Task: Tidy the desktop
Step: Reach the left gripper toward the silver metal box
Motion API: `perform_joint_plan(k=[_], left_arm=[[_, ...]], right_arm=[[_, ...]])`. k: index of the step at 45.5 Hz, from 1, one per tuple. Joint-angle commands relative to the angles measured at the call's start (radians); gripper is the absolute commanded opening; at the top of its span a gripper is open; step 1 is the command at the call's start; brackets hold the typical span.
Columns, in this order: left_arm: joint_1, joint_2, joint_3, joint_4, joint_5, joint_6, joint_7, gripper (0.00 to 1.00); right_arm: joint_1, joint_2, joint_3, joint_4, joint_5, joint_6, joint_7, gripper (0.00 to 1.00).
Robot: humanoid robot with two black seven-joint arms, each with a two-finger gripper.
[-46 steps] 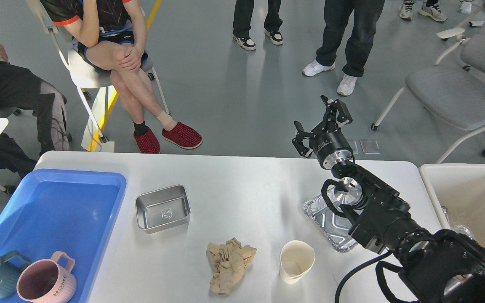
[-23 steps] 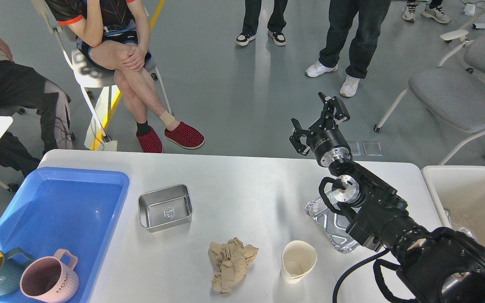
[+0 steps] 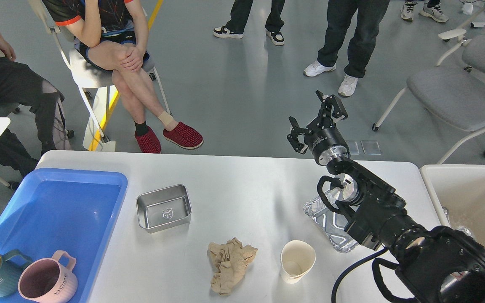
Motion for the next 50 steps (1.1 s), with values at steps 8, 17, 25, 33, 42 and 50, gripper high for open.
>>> perform_joint_plan(k=[8, 17, 25, 33, 42, 50], left_arm=[[0.119, -0.333, 0.006, 0.054, -0.034, 0.177, 0.046, 0.87], [0.286, -0.605, -0.002, 0.235, -0.072, 0.278, 0.044, 0.96], [0.406, -0.91, -0.003, 0.471, -0.178, 0.326, 0.044, 0.96], [0.467, -1.163, 0.006, 0.653, -0.302, 0.328, 0.046, 0.96], [0.509, -1.191, 0.009, 0.66, -0.303, 0.32, 0.058, 0.96], [0.518, -1.143, 0.009, 0.66, -0.303, 0.312, 0.077, 0.96]], right_arm=[[-0.001, -0.004, -0.002, 0.0, 0.0, 0.0, 0.0, 1.0], [-0.001, -0.006, -0.002, 0.0, 0.0, 0.0, 0.0, 1.0], [0.001, -0.006, -0.002, 0.0, 0.0, 0.0, 0.0, 1.0], [0.004, -0.007, -0.003, 0.002, 0.0, 0.0, 0.0, 1.0], [0.007, -0.007, -0.003, 0.0, 0.0, 0.0, 0.0, 1.0], [0.007, -0.009, -0.003, -0.001, 0.0, 0.0, 0.0, 1.0]])
